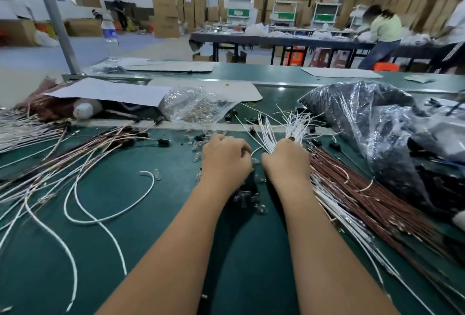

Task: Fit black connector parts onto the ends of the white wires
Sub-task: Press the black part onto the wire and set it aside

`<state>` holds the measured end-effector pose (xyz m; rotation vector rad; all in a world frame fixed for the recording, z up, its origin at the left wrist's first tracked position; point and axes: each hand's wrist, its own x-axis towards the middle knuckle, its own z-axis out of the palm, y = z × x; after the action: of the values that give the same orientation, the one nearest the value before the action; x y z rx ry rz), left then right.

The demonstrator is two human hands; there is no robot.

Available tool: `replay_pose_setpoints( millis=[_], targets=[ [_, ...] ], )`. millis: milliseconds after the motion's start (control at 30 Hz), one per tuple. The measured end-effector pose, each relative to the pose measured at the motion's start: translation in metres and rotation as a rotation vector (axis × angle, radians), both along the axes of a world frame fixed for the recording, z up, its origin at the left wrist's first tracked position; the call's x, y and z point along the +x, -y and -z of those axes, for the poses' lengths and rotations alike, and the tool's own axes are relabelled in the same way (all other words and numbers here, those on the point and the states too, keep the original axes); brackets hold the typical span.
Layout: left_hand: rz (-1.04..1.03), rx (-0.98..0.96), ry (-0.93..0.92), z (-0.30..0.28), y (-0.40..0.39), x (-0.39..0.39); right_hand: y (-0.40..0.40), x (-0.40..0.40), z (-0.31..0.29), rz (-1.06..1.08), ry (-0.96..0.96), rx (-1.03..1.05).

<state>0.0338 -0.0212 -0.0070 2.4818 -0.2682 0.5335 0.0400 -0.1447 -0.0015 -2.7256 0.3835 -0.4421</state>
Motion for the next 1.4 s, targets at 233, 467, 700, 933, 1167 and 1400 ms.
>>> replay_pose_setpoints(
  millis=[233,467,700,933,1167,1400],
  targets=[
    [-0.026,-0.350,0.050,-0.001,-0.015,-0.005,-0.001,-0.004,0.007,0.025,0.117,0.063],
    [-0.002,-0.319,0.021,0.007,-0.013,-0.001,-0.005,-0.006,0.007,0.014,0.101,-0.072],
    [-0.133,-0.214,0.025,0.009,-0.013,0.002,-0.006,-0.006,0.005,-0.033,0.331,0.153],
    [0.000,-0.106,0.424,0.005,-0.009,-0.012,-0.021,-0.013,0.005,-0.415,0.599,0.184],
    [-0.030,-0.076,0.417,-0.001,-0.025,-0.008,-0.017,-0.015,-0.001,-0.338,0.761,0.115],
    [-0.015,-0.163,0.336,0.001,-0.051,-0.001,0.004,-0.014,-0.002,0.162,0.711,0.039]
  ],
)
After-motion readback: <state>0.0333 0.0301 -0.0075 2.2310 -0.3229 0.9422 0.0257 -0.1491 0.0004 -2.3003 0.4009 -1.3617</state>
